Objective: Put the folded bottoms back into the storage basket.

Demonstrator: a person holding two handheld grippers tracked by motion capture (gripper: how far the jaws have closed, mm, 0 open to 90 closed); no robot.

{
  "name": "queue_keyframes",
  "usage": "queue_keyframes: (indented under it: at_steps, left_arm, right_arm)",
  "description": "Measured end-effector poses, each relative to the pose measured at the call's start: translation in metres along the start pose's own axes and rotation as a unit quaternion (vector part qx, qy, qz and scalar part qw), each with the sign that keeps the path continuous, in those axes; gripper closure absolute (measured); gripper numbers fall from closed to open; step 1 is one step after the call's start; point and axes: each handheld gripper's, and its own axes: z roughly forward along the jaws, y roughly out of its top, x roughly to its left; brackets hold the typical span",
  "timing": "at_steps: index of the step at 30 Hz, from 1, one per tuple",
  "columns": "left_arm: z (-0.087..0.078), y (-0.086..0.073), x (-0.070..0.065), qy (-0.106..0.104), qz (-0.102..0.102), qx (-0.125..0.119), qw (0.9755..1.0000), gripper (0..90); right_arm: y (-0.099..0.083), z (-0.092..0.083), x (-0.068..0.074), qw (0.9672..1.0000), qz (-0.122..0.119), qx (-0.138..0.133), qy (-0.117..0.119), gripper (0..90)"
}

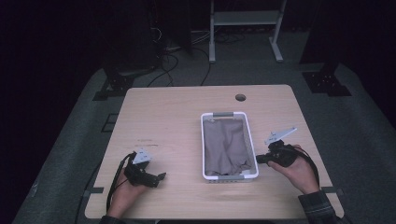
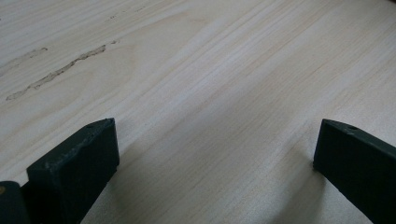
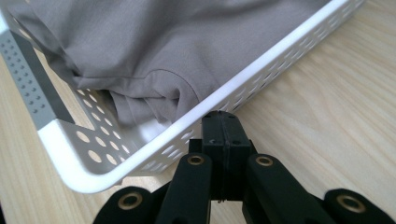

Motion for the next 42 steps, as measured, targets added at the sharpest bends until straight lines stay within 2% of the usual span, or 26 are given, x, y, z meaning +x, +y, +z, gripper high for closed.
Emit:
queue_keyframes:
  at_steps: [2,5,11,18,25,29,35,42]
  left_arm:
    - [0.000,0.000,0.000,0.000,0.000,0.000,1.0000,0.0]
    - [0.000,0.000,0.000,-0.001,0.001,0.000,1.0000,0.0]
    - [0.000,0.000,0.000,-0.002,0.002,-0.001,1.0000,0.0]
    - [0.000,-0.001,0.000,-0.003,0.003,-0.001,1.0000,0.0]
    - [-0.001,-0.001,0.000,-0.005,0.004,0.000,1.0000,0.0]
    - [-0.001,-0.001,-0.001,-0.005,0.004,-0.001,1.0000,0.0]
    - [-0.001,-0.001,-0.001,-0.005,0.004,0.000,1.0000,0.0]
    - [-0.001,-0.001,-0.001,-0.005,0.004,0.000,1.0000,0.0]
  right_arm:
    - [0.000,0.001,-0.001,1.0000,0.002,-0.004,-0.004,89.4]
    - [-0.002,-0.003,-0.005,0.9997,0.012,-0.021,-0.009,82.5]
    - [-0.007,-0.008,-0.011,0.9974,0.027,-0.054,-0.039,56.2]
    - [-0.018,-0.011,-0.014,0.9932,0.037,-0.085,-0.071,34.0]
    - [-0.036,-0.013,-0.021,0.9890,0.056,-0.098,-0.095,24.1]
    - [-0.047,-0.012,-0.025,0.9871,0.069,-0.104,-0.101,20.5]
    - [-0.059,-0.004,-0.032,0.9851,0.080,-0.082,-0.128,13.2]
    - [-0.070,0.009,-0.043,0.9823,0.089,-0.056,-0.155,13.2]
